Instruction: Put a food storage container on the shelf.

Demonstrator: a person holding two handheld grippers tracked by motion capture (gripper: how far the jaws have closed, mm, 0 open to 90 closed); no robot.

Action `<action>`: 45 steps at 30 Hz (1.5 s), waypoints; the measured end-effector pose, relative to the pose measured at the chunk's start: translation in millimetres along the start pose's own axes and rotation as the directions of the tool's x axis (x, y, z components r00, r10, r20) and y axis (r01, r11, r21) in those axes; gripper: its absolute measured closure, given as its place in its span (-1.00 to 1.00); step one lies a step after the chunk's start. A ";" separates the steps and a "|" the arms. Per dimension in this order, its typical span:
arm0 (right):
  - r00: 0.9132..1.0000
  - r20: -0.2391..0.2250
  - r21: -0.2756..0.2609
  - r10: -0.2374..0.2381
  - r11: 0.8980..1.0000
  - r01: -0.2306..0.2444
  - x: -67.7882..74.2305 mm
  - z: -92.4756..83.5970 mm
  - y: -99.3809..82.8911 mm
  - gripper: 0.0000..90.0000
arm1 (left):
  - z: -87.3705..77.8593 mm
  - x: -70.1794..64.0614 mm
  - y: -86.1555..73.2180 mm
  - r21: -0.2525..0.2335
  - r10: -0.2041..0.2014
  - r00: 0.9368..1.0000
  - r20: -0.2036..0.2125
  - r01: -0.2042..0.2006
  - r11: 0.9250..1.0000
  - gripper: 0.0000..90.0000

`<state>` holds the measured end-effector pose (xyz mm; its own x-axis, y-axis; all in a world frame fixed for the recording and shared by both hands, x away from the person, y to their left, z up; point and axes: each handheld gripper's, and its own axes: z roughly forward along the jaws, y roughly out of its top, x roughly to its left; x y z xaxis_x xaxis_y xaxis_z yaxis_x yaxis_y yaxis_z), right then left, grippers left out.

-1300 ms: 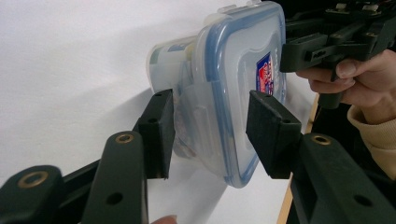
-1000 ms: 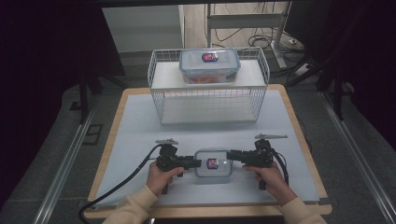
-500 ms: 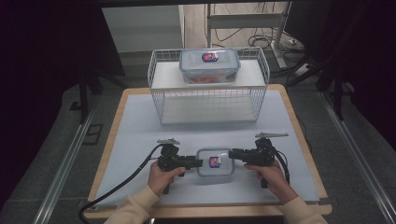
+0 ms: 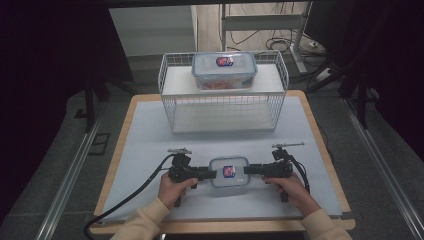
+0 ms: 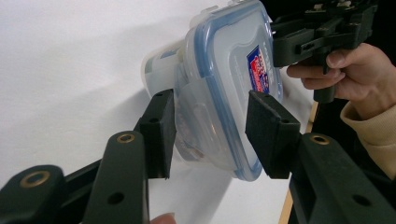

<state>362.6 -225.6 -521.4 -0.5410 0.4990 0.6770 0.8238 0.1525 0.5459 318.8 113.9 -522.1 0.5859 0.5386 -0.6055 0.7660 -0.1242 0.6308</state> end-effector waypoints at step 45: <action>0.999 -0.002 -0.025 -0.045 0.999 0.045 15.0 -1.0 -4.9 0.21 | -4.2 -2.2 0.9 -0.004 -0.029 1.000 -0.005 0.029 1.000 0.20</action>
<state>350.3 -219.7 -513.4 -0.5776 0.4901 0.6528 0.7944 0.1532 0.5878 317.1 116.1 -518.2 0.5617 0.5463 -0.6213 0.7819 -0.1052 0.6144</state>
